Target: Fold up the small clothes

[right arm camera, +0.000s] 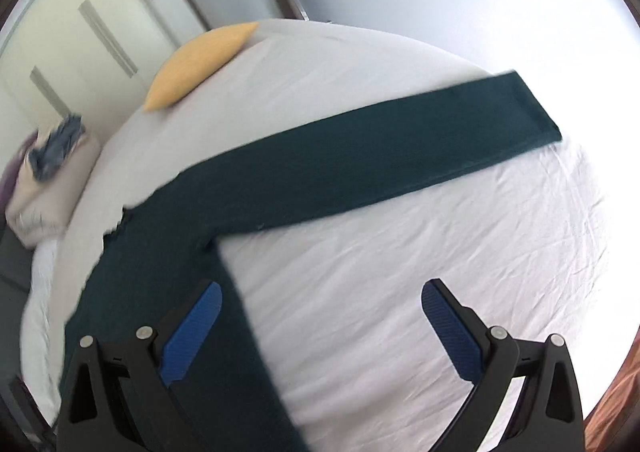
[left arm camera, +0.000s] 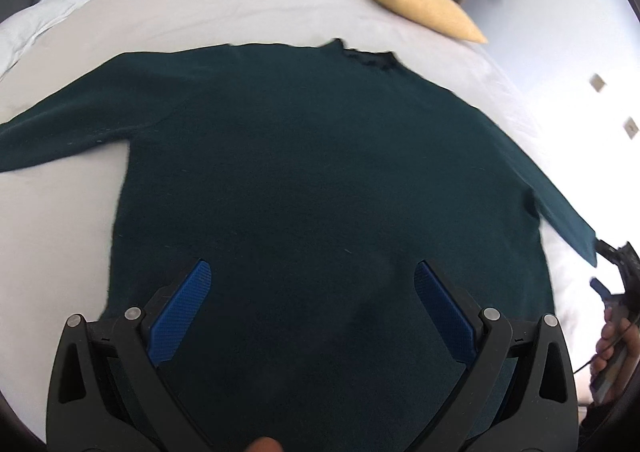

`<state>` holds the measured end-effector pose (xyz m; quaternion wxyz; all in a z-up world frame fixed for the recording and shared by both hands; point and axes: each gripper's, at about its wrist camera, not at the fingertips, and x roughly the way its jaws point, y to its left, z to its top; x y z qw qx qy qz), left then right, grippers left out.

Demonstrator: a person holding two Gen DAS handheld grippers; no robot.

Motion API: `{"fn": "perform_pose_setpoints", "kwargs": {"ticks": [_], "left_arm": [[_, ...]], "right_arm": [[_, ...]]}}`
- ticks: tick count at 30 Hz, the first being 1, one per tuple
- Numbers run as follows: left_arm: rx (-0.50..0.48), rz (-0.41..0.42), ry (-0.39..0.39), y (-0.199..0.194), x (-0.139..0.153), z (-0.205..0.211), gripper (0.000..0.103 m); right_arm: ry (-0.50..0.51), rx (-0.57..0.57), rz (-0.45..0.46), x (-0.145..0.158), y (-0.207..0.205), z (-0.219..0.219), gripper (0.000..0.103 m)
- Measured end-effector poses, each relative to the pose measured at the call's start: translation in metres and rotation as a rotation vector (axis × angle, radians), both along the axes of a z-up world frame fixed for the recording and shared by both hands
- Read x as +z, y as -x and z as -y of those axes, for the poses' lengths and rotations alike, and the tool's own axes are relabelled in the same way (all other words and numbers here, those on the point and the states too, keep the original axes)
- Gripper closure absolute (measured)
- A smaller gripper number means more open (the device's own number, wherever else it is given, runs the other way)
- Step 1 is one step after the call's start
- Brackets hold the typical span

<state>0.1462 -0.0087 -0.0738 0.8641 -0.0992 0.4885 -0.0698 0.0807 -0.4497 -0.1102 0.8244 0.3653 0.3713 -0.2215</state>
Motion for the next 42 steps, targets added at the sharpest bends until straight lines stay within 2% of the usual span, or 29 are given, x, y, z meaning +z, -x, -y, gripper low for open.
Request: {"fn": "perform_pose_setpoints", "kwargs": {"ticks": [3, 5, 8, 13, 17, 20, 23, 25, 28, 32, 36, 39, 42], "left_arm": [[0.022, 0.017, 0.024, -0.016, -0.004, -0.006, 0.0], [0.017, 0.023, 0.03, -0.029, -0.006, -0.005, 0.0], [0.009, 0.039, 0.028, -0.046, -0.006, 0.001, 0.0], [-0.001, 0.113, 0.0, -0.068, 0.008, 0.021, 0.0], [-0.041, 0.175, -0.026, -0.064, 0.022, 0.038, 0.0], [-0.062, 0.195, -0.066, -0.066, 0.023, 0.051, 0.0], [-0.105, 0.189, 0.001, -0.065, 0.022, 0.056, 0.0], [-0.116, 0.178, 0.014, -0.068, 0.019, 0.059, 0.0], [-0.135, 0.165, 0.011, -0.073, 0.014, 0.064, 0.0], [-0.134, 0.112, 0.031, -0.085, 0.007, 0.06, 0.0], [-0.11, 0.064, 0.125, -0.096, 0.001, 0.043, 0.0], [-0.107, 0.051, 0.186, -0.102, 0.001, 0.033, 0.0], [-0.108, 0.038, 0.27, -0.111, 0.003, 0.021, 0.0]], "right_arm": [[-0.198, -0.121, 0.096, -0.023, 0.02, 0.066, 0.0], [-0.293, -0.183, 0.17, -0.033, 0.032, 0.096, 0.001], [-0.314, -0.233, 0.235, -0.03, 0.04, 0.12, 0.002], [-0.368, -0.294, 0.308, -0.036, 0.043, 0.151, 0.002], [-0.374, -0.316, 0.368, -0.034, 0.041, 0.163, 0.003], [-0.377, -0.356, 0.406, -0.034, 0.044, 0.166, 0.013], [-0.364, -0.355, 0.406, -0.037, 0.044, 0.167, 0.034], [-0.364, -0.351, 0.391, -0.042, 0.047, 0.17, 0.056], [-0.317, -0.355, 0.34, -0.037, 0.042, 0.168, 0.071], [-0.181, -0.287, 0.274, -0.004, 0.013, 0.142, 0.075], [-0.047, -0.113, 0.235, 0.042, -0.043, 0.085, 0.079], [0.054, 0.096, 0.214, 0.072, -0.104, 0.01, 0.08], [0.132, 0.33, 0.19, 0.083, -0.158, -0.089, 0.081]]}}
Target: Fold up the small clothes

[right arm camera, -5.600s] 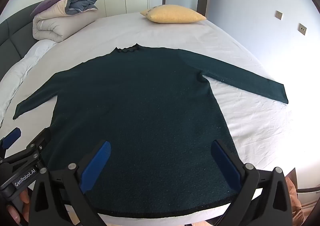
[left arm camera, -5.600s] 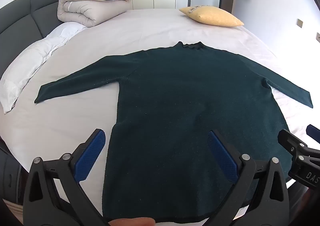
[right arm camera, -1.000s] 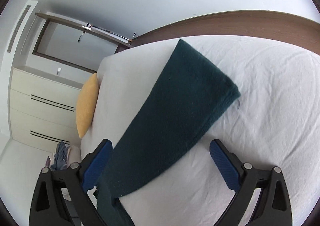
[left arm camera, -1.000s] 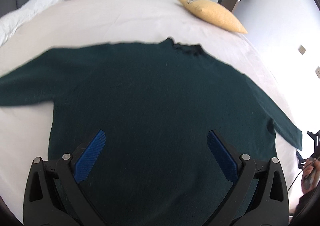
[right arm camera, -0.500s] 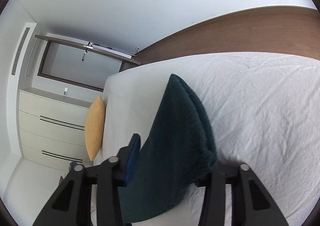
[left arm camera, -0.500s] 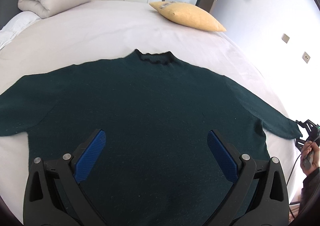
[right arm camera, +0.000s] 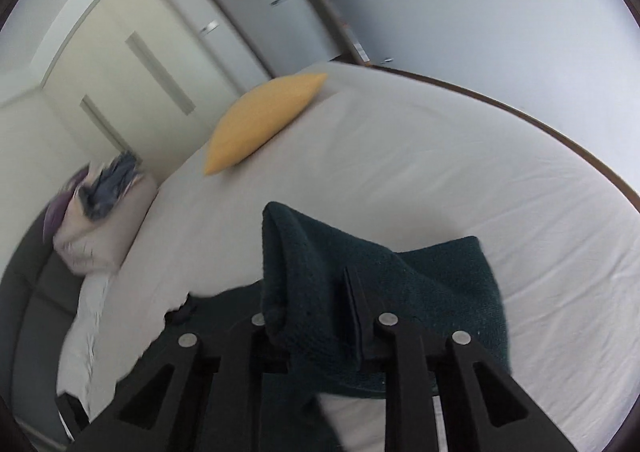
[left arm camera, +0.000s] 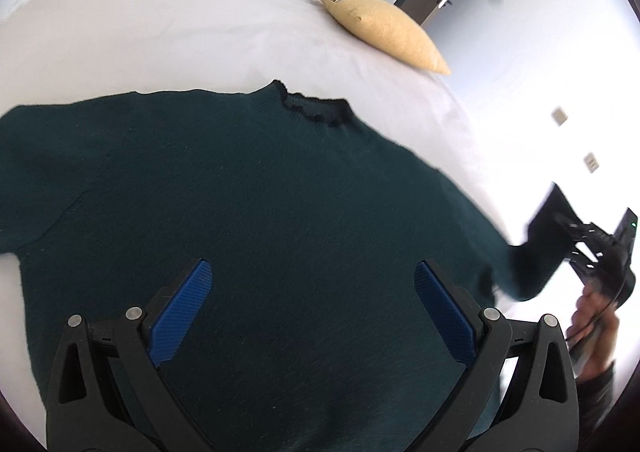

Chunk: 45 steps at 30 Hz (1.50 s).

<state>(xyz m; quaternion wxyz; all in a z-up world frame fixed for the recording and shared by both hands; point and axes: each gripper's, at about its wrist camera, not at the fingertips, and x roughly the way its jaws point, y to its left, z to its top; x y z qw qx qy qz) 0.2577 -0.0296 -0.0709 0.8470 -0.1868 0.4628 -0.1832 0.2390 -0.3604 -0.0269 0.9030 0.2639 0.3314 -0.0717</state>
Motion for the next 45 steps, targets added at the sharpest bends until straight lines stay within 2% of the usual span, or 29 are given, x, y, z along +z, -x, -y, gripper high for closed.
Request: {"fn": "perform_pose_setpoints", "kwargs": {"ticks": [2, 5, 8, 11, 15, 17, 18, 19, 21, 26, 28, 31, 33, 35, 36, 38, 41, 45], "left_arm": [[-0.003, -0.026, 0.07, -0.008, -0.001, -0.009, 0.0], [-0.034, -0.104, 0.2, -0.023, -0.011, -0.02, 0.0], [-0.069, -0.17, 0.312, -0.033, -0.022, -0.023, 0.0], [-0.085, -0.205, 0.375, -0.044, -0.029, -0.02, 0.0], [-0.093, -0.311, 0.352, -0.06, -0.054, -0.005, 0.0], [-0.097, -0.32, 0.345, -0.063, -0.059, 0.001, 0.0], [-0.097, -0.318, 0.331, -0.064, -0.058, 0.004, 0.0], [-0.095, -0.32, 0.327, -0.065, -0.059, 0.006, 0.0], [-0.098, -0.331, 0.33, -0.068, -0.06, 0.014, 0.0], [-0.12, -0.347, 0.279, -0.061, -0.057, 0.042, 0.003], [-0.127, -0.35, 0.237, -0.058, -0.056, 0.056, 0.009], [-0.108, -0.346, 0.177, -0.058, -0.056, 0.068, 0.029], [-0.094, -0.345, 0.146, -0.058, -0.057, 0.073, 0.058], [-0.082, -0.338, 0.107, -0.058, -0.057, 0.072, 0.078], [-0.08, -0.334, 0.103, -0.057, -0.057, 0.07, 0.085], [-0.074, -0.33, 0.118, -0.056, -0.058, 0.064, 0.092], [-0.058, -0.315, 0.162, -0.054, -0.054, 0.051, 0.095], [-0.032, -0.232, 0.179, -0.05, -0.031, 0.027, 0.098]], "right_arm": [[0.045, 0.123, -0.021, -0.007, -0.024, -0.061, 0.081], [0.075, 0.249, -0.072, -0.039, -0.047, -0.131, 0.083], [0.035, 0.299, -0.131, -0.072, -0.054, -0.169, 0.083], [-0.003, 0.319, -0.174, -0.092, -0.057, -0.181, 0.082], [-0.04, 0.311, -0.19, -0.108, -0.047, -0.184, 0.079], [-0.111, 0.331, -0.171, -0.114, -0.037, -0.184, 0.059], [-0.151, 0.325, -0.16, -0.114, -0.032, -0.178, 0.043], [-0.165, 0.305, -0.148, -0.113, -0.026, -0.174, 0.036], [-0.176, 0.266, -0.128, -0.111, -0.009, -0.164, 0.034], [-0.3, 0.174, -0.111, -0.117, 0.035, -0.124, 0.034], [-0.364, 0.146, -0.108, -0.124, 0.047, -0.111, 0.034], [-0.448, 0.117, -0.09, -0.133, 0.057, -0.1, 0.034], [-0.481, 0.106, -0.074, -0.136, 0.059, -0.095, 0.034], [-0.507, 0.093, -0.066, -0.137, 0.058, -0.091, 0.034], [-0.513, 0.087, -0.064, -0.137, 0.056, -0.089, 0.034], [-0.528, 0.074, -0.057, -0.137, 0.056, -0.085, 0.034], [-0.564, 0.047, -0.045, -0.14, 0.057, -0.078, 0.034], [-0.575, 0.023, -0.038, -0.139, 0.054, -0.072, 0.033]]}}
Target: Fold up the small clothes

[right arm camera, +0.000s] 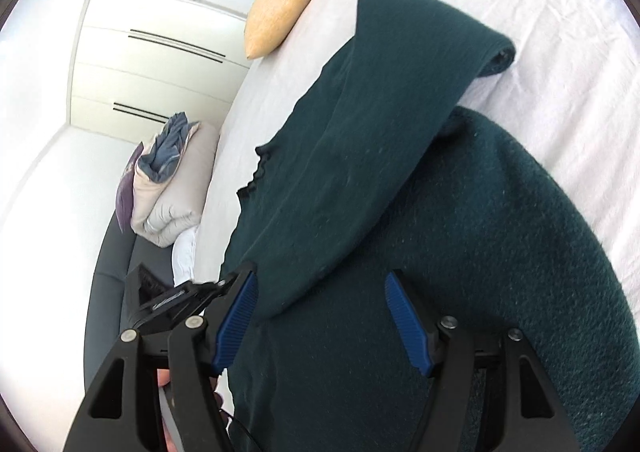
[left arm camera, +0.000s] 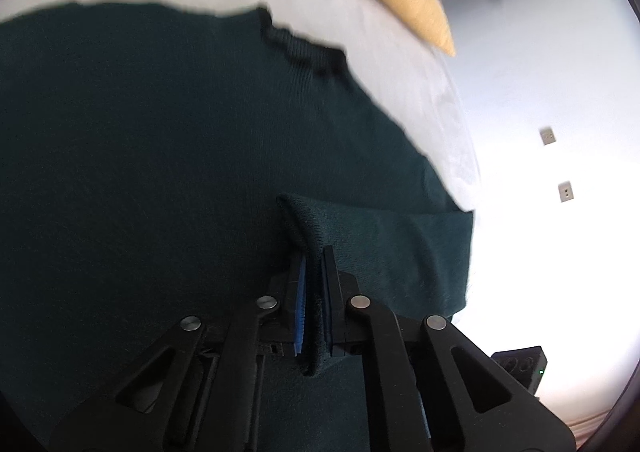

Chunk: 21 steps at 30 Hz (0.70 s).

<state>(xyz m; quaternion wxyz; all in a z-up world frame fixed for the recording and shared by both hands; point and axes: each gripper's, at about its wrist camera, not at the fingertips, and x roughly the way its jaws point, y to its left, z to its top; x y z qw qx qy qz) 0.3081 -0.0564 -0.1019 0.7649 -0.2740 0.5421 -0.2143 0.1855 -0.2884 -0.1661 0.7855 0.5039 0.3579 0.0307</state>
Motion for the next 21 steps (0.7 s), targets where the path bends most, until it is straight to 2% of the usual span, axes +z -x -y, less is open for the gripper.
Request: {"fn": "perform_pose_setpoints", "kwargs": {"ticks": [3, 7, 12, 16, 21], "left_arm": [[0.044, 0.084, 0.012, -0.004, 0.026, -0.021, 0.098], [0.102, 0.125, 0.009, -0.011, 0.039, -0.056, 0.098], [0.176, 0.082, 0.006, -0.014, 0.018, -0.094, 0.098], [0.184, 0.057, -0.024, -0.014, -0.001, -0.103, 0.098], [0.183, 0.051, -0.068, -0.02, -0.019, -0.106, 0.098]], "right_arm": [[-0.015, -0.023, 0.005, 0.0, -0.006, 0.006, 0.031], [-0.069, -0.071, 0.01, -0.003, -0.018, 0.018, 0.029], [-0.139, -0.134, 0.029, -0.006, -0.029, 0.033, 0.025], [-0.184, -0.17, 0.052, -0.007, -0.036, 0.042, 0.021], [-0.232, -0.208, 0.069, -0.009, -0.039, 0.055, 0.02]]}}
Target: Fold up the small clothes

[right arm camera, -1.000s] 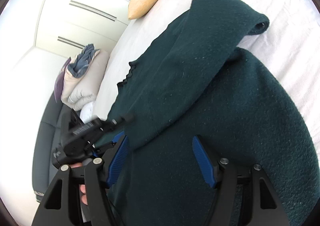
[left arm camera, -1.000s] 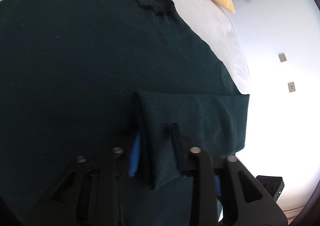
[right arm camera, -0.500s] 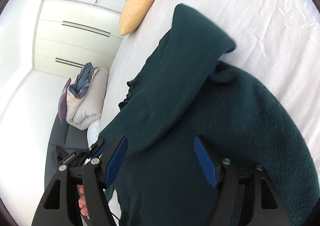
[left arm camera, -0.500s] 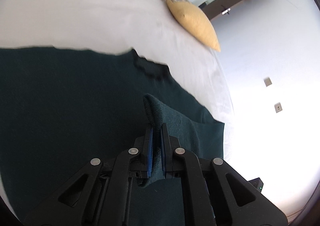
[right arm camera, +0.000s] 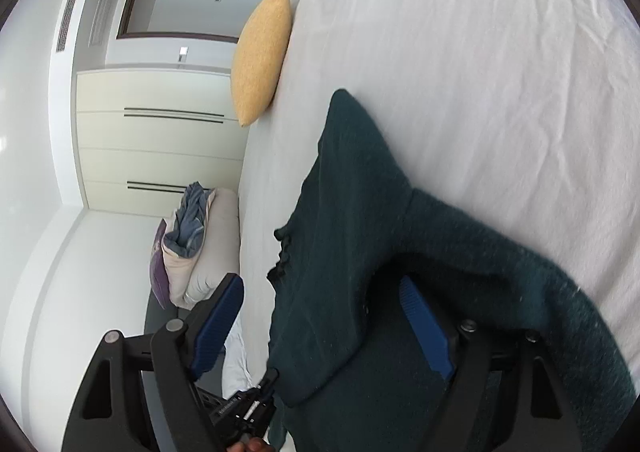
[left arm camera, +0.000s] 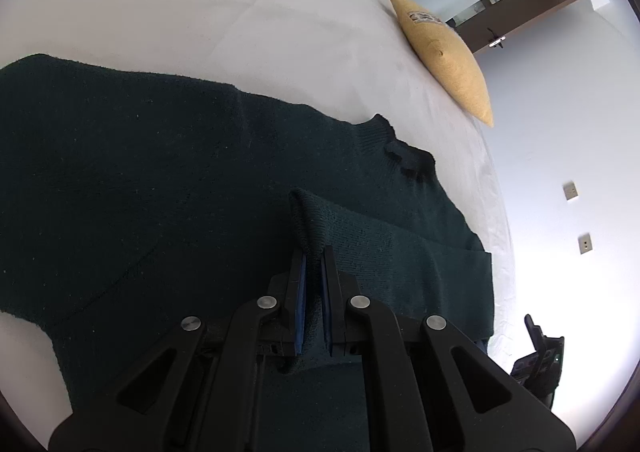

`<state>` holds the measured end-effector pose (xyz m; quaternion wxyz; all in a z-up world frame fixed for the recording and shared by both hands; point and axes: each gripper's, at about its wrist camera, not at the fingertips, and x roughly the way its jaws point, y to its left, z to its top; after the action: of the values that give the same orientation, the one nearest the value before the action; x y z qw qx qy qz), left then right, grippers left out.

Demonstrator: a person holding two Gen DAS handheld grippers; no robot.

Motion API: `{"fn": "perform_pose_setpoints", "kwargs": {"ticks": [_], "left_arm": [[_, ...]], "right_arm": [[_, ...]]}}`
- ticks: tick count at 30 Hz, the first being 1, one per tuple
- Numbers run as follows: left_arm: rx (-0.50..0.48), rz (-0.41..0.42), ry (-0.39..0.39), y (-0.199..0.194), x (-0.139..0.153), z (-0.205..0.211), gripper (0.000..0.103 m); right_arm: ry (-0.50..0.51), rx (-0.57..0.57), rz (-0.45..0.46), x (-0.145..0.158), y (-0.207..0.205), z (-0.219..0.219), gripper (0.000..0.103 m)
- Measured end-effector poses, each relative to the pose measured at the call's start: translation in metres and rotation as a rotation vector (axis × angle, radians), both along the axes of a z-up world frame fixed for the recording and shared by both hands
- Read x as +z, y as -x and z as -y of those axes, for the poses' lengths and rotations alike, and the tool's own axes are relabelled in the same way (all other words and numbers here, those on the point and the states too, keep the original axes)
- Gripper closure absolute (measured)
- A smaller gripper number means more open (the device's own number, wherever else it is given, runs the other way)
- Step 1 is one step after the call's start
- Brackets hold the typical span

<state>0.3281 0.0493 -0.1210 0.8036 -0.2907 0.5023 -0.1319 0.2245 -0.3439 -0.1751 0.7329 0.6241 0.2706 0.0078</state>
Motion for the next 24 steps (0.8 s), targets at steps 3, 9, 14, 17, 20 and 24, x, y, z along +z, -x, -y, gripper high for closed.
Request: {"fn": "perform_pose_setpoints", "kwargs": {"ticks": [3, 9, 14, 17, 20, 24], "left_arm": [[0.01, -0.001, -0.002, -0.007, -0.01, 0.0, 0.098], [0.037, 0.007, -0.005, 0.004, -0.012, -0.01, 0.098], [0.033, -0.012, -0.013, 0.005, -0.019, -0.012, 0.096], [0.024, -0.008, 0.011, 0.006, -0.02, -0.016, 0.096], [0.011, -0.014, 0.011, 0.004, -0.018, -0.016, 0.096], [0.038, -0.014, -0.101, 0.018, 0.006, -0.022, 0.095]], "right_arm": [[-0.023, -0.038, 0.011, 0.0, 0.003, 0.011, 0.02], [-0.001, -0.051, 0.015, 0.0, 0.004, 0.012, 0.02], [0.017, -0.058, 0.024, -0.003, 0.005, 0.012, 0.021], [0.004, -0.07, 0.037, -0.004, 0.009, 0.017, 0.023], [0.029, -0.033, -0.016, 0.003, 0.012, 0.01, 0.023], [0.194, 0.067, -0.043, 0.036, 0.015, -0.011, 0.02]]}}
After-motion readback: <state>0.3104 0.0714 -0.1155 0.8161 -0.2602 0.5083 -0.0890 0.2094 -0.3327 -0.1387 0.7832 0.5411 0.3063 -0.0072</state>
